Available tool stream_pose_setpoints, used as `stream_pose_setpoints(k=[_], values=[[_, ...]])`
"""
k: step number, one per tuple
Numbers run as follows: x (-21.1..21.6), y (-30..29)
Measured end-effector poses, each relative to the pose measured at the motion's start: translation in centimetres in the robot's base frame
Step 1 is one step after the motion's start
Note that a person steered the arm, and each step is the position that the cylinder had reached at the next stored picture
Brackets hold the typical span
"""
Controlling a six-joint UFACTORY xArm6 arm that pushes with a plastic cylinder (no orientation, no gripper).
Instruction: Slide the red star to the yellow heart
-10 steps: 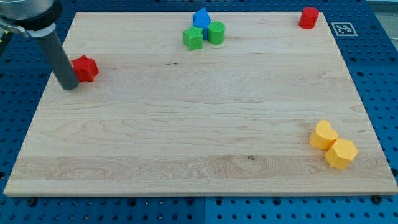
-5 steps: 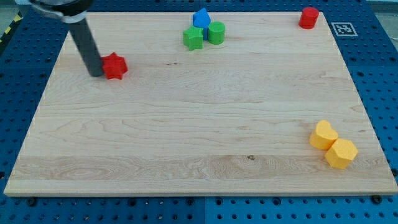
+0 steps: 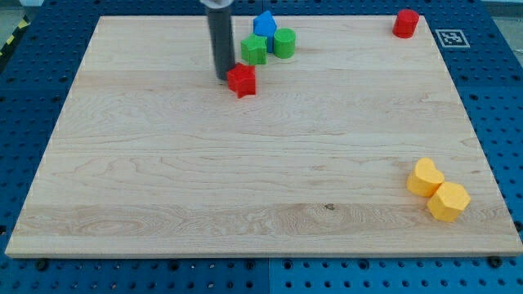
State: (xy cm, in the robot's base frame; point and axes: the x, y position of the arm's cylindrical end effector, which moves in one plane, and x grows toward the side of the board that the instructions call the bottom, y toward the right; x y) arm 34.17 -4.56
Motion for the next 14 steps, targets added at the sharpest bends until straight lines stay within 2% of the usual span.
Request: stream_pose_setpoints(k=[2,4,6,8,9,13,14], values=[[1.8,5.9],[6.6,5.8],[11.0,1.8],[14.3,2.5],[14.7,4.1],[14.9,18.2],[14.9,19.8]])
